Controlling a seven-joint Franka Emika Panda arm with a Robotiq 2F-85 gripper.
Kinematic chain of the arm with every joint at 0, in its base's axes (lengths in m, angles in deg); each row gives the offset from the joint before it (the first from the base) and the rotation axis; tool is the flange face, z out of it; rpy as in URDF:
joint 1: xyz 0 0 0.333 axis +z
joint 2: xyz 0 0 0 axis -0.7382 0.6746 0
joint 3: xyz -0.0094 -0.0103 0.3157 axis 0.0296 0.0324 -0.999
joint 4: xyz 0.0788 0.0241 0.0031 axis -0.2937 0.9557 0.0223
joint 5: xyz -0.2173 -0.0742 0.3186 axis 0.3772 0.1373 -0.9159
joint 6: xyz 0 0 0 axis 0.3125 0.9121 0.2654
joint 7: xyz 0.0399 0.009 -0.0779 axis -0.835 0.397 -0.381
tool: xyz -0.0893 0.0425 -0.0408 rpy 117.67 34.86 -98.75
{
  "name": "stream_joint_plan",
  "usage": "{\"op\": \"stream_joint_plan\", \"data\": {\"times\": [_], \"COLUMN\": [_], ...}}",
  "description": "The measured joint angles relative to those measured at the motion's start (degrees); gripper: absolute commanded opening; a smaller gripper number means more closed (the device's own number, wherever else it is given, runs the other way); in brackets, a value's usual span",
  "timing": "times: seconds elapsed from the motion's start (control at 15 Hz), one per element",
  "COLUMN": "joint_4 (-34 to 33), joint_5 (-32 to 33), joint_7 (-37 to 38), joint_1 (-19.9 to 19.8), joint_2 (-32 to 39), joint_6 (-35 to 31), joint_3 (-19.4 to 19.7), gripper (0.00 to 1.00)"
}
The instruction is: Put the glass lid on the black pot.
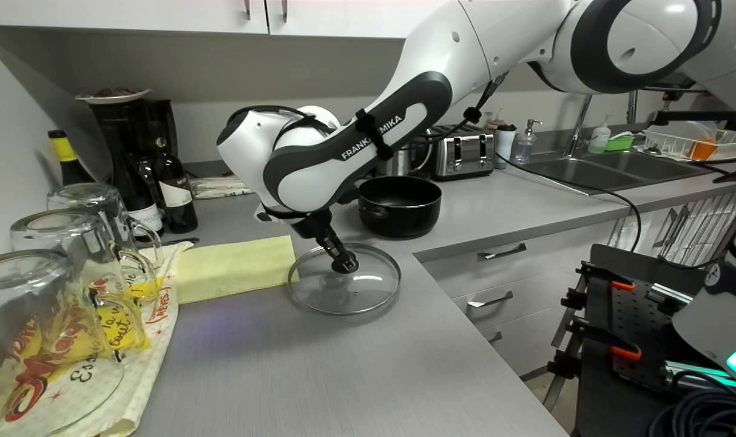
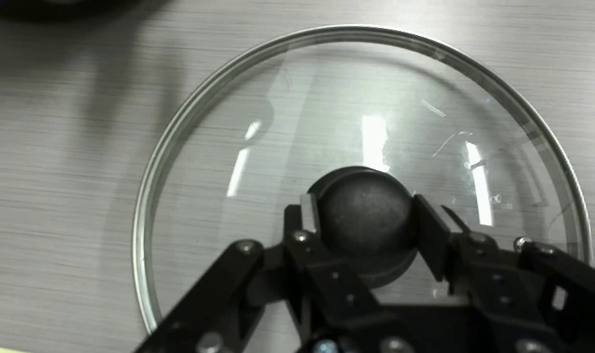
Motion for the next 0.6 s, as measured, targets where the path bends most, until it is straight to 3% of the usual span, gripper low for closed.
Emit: {"op": "stream_joint_plan", "data": {"times": [0.6], "joint_4": [10.03], "joint_5": [2.72], "joint_7": [-3.35], "joint_1": [1.42], "joint_2": [-11.36], "joint_6": [-1.41], "joint_3": [-1.15], "gripper": [0.25]}}
